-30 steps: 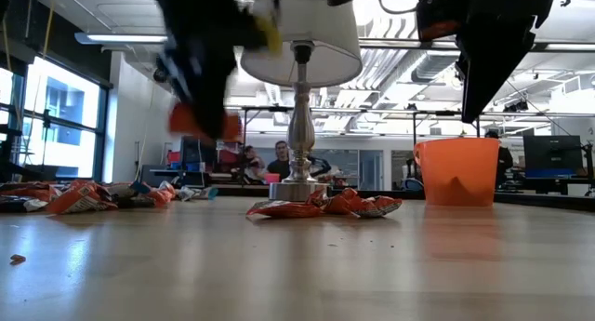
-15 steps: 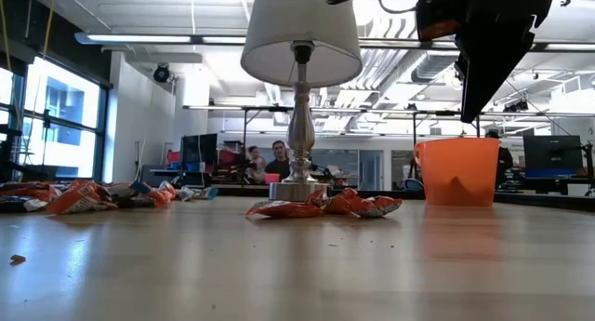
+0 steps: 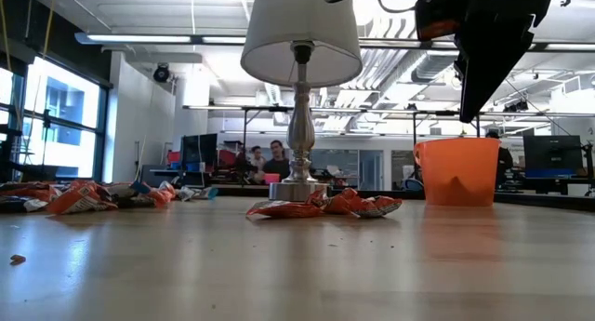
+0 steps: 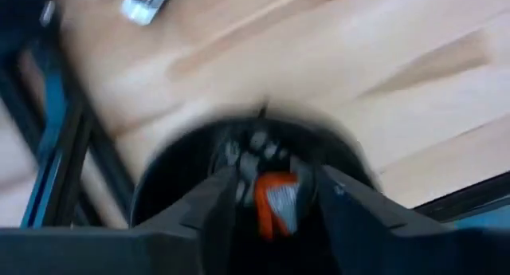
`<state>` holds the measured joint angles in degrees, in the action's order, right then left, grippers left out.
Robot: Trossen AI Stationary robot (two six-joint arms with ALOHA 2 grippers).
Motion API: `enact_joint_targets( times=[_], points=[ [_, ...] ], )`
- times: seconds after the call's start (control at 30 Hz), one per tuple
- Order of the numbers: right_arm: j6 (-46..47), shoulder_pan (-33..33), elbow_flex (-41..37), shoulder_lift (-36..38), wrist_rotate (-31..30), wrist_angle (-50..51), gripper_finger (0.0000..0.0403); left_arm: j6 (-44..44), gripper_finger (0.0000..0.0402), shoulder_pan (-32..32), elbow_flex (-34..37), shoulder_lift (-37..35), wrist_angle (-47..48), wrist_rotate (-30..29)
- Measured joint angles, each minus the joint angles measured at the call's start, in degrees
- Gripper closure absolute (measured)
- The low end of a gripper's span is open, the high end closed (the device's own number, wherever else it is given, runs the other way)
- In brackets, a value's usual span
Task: Sort candy
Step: Put the orange chocolate bar into the black bucket
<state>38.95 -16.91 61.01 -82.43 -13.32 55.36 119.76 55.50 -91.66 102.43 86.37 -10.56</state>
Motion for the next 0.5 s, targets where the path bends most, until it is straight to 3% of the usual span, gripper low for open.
enact_joint_targets(
  times=[0.23, 0.5],
  points=[
    [-0.01, 0.0, 0.0, 0.0, 0.0, 0.01, 0.0222, -24.67, 0.0205, -7.33, 0.0, 0.0, -4.02, -17.91],
    [0.01, 0.0, 0.0, 0.0, 0.02, -0.01, 0.0222, -53.91, 0.0204, -21.03, 1.17, 1.53, -15.81, -20.15]
  ],
)
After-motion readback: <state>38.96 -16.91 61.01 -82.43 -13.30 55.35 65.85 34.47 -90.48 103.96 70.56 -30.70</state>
